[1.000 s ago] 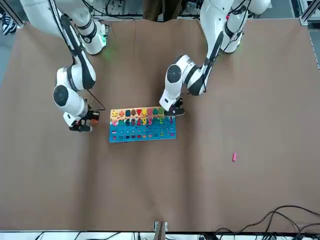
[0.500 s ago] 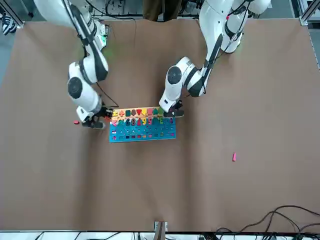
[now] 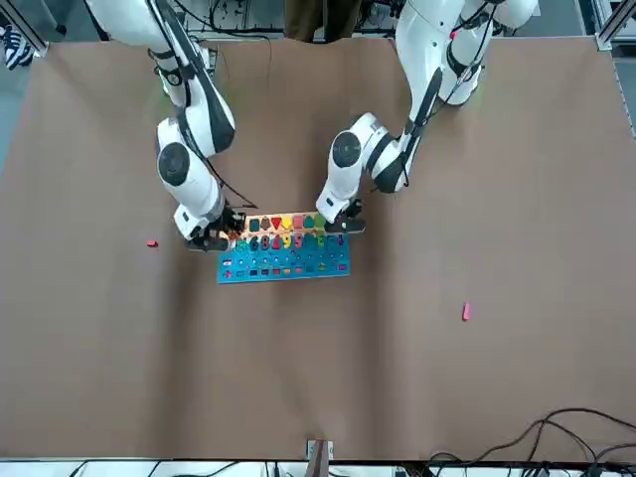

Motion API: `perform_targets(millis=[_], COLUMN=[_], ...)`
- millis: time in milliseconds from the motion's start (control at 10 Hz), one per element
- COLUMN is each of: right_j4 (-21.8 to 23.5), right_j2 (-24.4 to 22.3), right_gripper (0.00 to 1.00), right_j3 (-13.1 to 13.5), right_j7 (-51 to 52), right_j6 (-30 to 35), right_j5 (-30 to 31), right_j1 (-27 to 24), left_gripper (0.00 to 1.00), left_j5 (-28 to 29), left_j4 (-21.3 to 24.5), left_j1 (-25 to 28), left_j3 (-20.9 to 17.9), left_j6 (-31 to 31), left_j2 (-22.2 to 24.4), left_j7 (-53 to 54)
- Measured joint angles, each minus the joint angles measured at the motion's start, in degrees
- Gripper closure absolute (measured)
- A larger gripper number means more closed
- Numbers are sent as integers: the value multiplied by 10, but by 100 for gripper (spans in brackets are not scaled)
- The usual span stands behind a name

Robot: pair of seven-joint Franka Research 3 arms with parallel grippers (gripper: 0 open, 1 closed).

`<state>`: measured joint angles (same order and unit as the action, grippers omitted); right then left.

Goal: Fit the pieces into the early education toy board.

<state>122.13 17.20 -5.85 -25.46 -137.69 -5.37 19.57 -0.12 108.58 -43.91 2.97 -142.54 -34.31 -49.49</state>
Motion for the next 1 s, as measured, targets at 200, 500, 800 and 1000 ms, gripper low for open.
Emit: perform_targets(millis=[200, 500, 800, 1000], right_j4=[-11, -17, -19, -19], right_j2=[28, 46, 55, 73], right_gripper=[60, 60, 60, 60], right_j3=[0, 2, 6, 7], right_j7=[0, 8, 40, 50], right_j6=[-9, -13, -18, -40], right_j5=[0, 1, 1, 1], right_j1=[3, 3, 3, 3], left_gripper=[74, 74, 74, 74], left_j5=[0, 0, 0, 0], left_j4=[0, 0, 0, 0], left_j1=[0, 0, 0, 0], left_j3=[0, 0, 1, 1], left_j6=[0, 1, 1, 1], left_j2=[0, 0, 0, 0], left_j7=[-1, -1, -5, -8])
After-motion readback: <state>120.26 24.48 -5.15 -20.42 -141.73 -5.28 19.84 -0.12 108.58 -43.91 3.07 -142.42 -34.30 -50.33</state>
